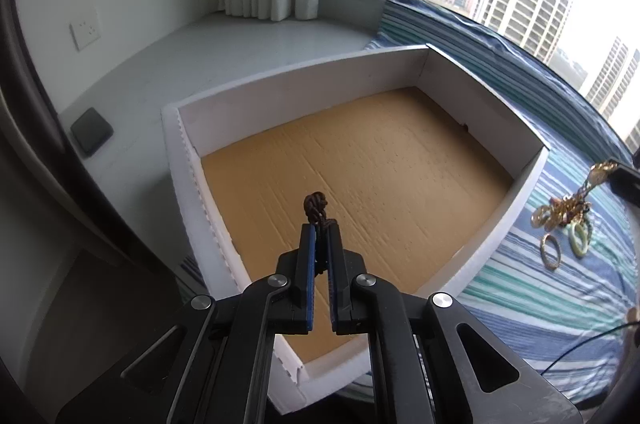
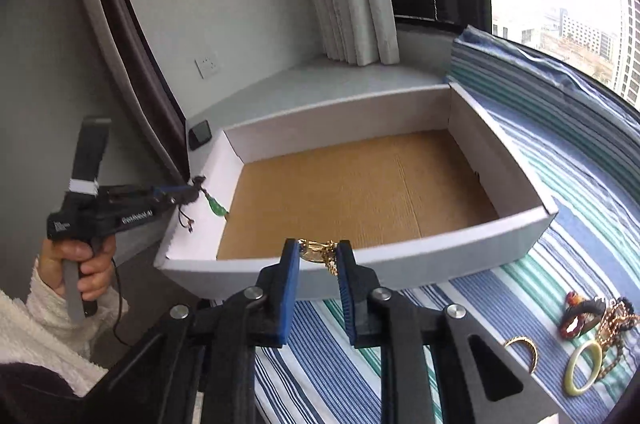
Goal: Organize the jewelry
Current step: 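Lower both held items into the box and open both grippers, then withdraw both grippers from the box back over the remaining jewelry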
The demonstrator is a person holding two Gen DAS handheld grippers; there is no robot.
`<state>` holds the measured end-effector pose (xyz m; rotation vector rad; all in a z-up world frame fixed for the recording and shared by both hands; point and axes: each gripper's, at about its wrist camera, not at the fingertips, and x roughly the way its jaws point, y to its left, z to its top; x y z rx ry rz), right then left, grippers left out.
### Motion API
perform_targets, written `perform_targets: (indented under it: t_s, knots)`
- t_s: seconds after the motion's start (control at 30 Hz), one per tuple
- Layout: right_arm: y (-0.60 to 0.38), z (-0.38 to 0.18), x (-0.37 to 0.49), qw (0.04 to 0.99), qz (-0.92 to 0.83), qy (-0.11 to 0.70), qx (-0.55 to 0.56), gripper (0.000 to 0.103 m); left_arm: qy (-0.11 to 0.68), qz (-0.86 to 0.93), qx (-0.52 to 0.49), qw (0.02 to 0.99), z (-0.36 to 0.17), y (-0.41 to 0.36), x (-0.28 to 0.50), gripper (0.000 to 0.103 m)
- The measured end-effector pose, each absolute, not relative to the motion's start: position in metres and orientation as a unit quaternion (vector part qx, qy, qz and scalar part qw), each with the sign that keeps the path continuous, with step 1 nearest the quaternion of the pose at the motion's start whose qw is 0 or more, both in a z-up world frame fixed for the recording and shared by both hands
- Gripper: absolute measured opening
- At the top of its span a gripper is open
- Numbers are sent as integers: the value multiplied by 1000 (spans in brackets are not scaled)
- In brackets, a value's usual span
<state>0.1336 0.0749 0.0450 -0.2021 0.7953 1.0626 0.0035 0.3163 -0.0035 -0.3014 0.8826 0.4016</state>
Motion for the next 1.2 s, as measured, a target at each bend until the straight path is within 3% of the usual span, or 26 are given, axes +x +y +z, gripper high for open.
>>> perform_targets:
  t_s: [0.07, 0.17, 0.4, 0.43, 0.47, 0.53, 0.9, 1.0, 1.2]
  knots:
    - [90, 59, 136, 781, 506, 352, -97, 18, 424, 197, -145, 872, -5, 319, 4, 3]
    - [119, 66, 142, 774, 525, 338, -106, 7, 433, 203, -148, 866, -10, 322, 5, 3]
    - [171, 32, 153, 751, 533, 374, -111, 7, 453, 224, -144, 851, -25, 325, 6, 6]
    - [172, 30, 153, 751, 530, 379, -107, 9, 453, 231, -141, 849, -26, 326, 6, 18]
    - [171, 29, 151, 752, 528, 382, -103, 13, 453, 239, -139, 848, -27, 327, 6, 45]
    - [165, 30, 150, 758, 522, 380, -90, 53, 444, 254, -141, 847, -26, 331, 3, 71]
    - [95, 54, 141, 820, 462, 330, -69, 55, 421, 249, -157, 858, -9, 328, -4, 76]
    - [59, 61, 140, 849, 423, 312, -53, 61, 412, 219, -146, 872, 1, 307, 2, 80]
    - [-42, 60, 131, 910, 291, 293, -42, 63, 411, 99, -92, 902, 9, 222, 24, 89]
